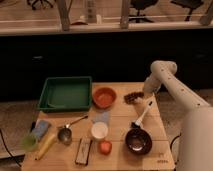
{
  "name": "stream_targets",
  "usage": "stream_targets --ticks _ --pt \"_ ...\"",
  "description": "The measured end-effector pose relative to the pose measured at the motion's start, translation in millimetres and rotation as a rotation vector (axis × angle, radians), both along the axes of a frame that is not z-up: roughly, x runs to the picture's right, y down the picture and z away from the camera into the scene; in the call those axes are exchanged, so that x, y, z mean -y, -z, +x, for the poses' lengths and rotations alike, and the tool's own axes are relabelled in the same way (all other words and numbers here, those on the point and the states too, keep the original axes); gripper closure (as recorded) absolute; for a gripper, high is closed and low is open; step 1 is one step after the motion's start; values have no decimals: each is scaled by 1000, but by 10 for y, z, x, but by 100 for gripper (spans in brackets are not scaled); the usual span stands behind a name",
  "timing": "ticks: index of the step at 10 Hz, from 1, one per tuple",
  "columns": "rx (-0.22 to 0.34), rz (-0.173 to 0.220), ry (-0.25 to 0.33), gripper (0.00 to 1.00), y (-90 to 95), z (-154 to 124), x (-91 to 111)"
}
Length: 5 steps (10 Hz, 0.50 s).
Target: Place grapes in purple bowl
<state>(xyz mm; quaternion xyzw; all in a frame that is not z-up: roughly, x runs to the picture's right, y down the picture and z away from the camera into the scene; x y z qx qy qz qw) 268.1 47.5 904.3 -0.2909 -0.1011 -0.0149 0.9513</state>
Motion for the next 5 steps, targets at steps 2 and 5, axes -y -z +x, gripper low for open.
stream_targets --ticks 2,5 --pt "5 5 16 99 190 47 73" --pt "23 16 50 99 311 60 103"
